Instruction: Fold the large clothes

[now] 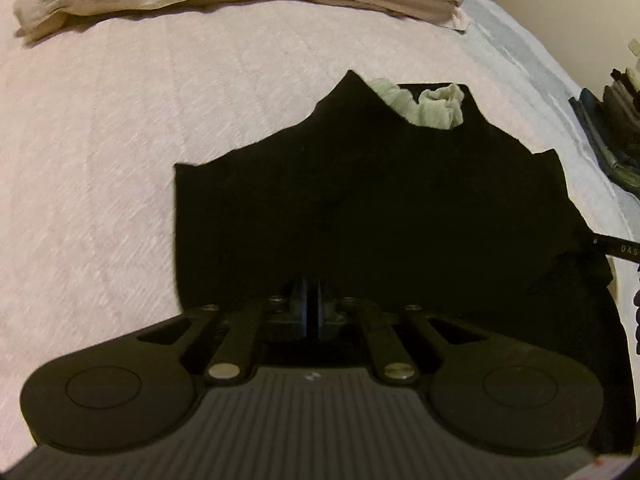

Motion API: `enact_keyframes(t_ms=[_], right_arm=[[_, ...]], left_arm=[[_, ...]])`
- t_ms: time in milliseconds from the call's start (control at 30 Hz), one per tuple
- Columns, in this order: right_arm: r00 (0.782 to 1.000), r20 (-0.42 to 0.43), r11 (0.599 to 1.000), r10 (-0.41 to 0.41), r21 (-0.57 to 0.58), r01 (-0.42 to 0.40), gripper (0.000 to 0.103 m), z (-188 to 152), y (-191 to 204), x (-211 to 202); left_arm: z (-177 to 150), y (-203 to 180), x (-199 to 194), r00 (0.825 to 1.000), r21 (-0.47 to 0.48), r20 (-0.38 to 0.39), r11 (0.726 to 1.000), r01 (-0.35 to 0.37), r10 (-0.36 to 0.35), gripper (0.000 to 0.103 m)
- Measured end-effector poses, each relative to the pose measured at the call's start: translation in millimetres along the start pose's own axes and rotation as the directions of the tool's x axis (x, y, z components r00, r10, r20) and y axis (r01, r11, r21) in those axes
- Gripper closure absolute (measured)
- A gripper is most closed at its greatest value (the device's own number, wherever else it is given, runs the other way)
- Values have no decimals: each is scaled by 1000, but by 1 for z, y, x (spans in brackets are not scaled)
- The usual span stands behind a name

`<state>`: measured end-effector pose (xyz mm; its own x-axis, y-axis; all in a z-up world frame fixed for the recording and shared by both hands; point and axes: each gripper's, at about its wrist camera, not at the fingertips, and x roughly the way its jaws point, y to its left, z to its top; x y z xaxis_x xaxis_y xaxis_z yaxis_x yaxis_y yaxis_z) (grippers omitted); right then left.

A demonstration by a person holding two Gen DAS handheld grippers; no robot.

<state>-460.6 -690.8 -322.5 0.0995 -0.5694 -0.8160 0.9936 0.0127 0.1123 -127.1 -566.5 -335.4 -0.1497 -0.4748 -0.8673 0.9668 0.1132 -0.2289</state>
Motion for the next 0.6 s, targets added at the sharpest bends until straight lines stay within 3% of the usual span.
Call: enact_keyframes(t_ms=[167, 333, 600], right_arm=[[1000, -11, 1000, -19, -2, 19, 36, 3, 1, -40], [994, -97, 998, 43, -50, -48, 36, 4, 7, -83], [956, -264, 963, 129, -197, -185, 36, -17, 22, -134]], left_arm=[[-16, -5, -37, 998, -47, -5, 997, -62, 62, 98], [-44, -31, -89, 994, -101, -16, 989, -106, 105, 97], [-103, -92, -160, 984, -145, -46, 974, -175, 170, 76]])
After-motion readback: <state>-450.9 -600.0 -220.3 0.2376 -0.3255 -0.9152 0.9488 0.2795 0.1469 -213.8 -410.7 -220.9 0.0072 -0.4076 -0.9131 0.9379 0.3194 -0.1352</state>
